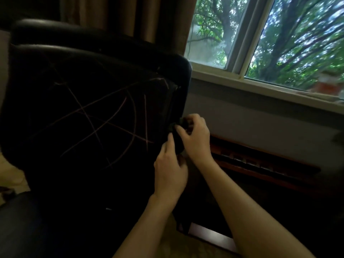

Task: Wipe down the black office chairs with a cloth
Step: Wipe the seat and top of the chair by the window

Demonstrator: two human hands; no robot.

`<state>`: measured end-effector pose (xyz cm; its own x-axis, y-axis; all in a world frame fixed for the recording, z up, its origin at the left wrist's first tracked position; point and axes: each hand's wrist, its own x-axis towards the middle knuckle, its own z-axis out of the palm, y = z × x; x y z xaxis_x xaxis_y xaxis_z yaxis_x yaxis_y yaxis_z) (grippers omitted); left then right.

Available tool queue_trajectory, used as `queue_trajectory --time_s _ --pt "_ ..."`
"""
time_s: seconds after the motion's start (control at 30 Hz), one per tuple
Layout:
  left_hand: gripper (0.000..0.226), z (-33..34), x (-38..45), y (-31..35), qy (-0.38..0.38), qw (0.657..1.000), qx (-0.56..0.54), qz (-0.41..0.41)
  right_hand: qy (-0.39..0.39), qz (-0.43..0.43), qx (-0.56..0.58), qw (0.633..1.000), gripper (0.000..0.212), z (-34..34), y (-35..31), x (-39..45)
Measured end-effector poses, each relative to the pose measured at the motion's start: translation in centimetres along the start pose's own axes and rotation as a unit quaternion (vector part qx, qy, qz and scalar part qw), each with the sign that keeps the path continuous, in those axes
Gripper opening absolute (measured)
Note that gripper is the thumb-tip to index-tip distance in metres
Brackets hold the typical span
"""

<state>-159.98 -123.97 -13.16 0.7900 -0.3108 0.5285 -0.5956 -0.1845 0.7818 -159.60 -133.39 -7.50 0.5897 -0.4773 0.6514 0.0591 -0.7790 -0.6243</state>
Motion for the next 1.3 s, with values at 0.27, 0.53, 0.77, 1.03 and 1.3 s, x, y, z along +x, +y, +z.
queue_trajectory --time_s 0.27,0.53,0.77,1.03,1.3 --pt "0.072 -0.3 -0.6 -2.3 -0.070 0.997 -0.006 0.017 0.027 0.097 0.116 0.988 0.021 2.1 2.9 -2.7" --pt "0.067 -0.3 -0.2 -2.9 -0.045 0.997 0.035 0.057 0.042 0.104 0.169 0.979 0.021 3.4 3.7 -2.7" --pt "0.062 0.3 0.5 -3.2 -0.023 0.994 0.082 0.063 0.008 0.108 0.202 0.973 0.016 3.4 4.2 -1.7" --pt "0.061 1.3 1.6 -3.5 -0.026 0.992 0.125 0.007 -0.034 0.066 0.186 0.980 0.022 4.8 5.9 -0.7" --pt "0.062 1.5 1.2 -4.4 -0.047 0.989 0.141 -0.010 -0.045 0.068 0.212 0.974 0.024 5.9 6.8 -1.4"
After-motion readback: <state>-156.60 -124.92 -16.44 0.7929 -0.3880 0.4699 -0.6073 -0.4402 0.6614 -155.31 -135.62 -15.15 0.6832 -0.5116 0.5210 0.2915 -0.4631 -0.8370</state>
